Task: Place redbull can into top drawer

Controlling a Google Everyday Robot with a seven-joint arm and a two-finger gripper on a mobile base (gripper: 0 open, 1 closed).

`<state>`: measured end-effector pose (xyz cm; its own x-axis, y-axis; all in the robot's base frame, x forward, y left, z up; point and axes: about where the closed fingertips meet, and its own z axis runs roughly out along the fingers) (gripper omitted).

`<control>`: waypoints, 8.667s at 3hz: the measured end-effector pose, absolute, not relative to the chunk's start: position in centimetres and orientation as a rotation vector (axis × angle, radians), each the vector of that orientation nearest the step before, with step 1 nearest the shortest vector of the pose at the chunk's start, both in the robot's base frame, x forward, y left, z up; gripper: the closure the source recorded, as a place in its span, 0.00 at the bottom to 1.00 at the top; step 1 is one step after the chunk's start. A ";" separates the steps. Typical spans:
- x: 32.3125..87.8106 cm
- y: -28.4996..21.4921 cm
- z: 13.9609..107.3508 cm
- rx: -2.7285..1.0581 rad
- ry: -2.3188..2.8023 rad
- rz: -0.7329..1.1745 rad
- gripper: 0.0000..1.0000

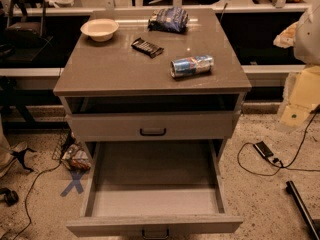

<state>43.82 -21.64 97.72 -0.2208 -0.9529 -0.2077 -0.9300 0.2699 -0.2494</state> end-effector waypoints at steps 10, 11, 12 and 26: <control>69.5 -10.8 84.1 -2.011 2.065 0.095 0.26; 68.8 -10.8 83.3 -2.027 2.071 0.128 0.57; 68.2 -11.0 83.2 -2.032 2.073 0.137 0.81; 52.5 -6.4 41.0 -1.055 2.558 0.850 0.00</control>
Offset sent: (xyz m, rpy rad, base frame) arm 0.1014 0.0213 0.0092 0.0143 -0.1459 0.1340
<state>52.54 -6.37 41.01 -0.7083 -0.5623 -0.4268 -0.7059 0.5686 0.4223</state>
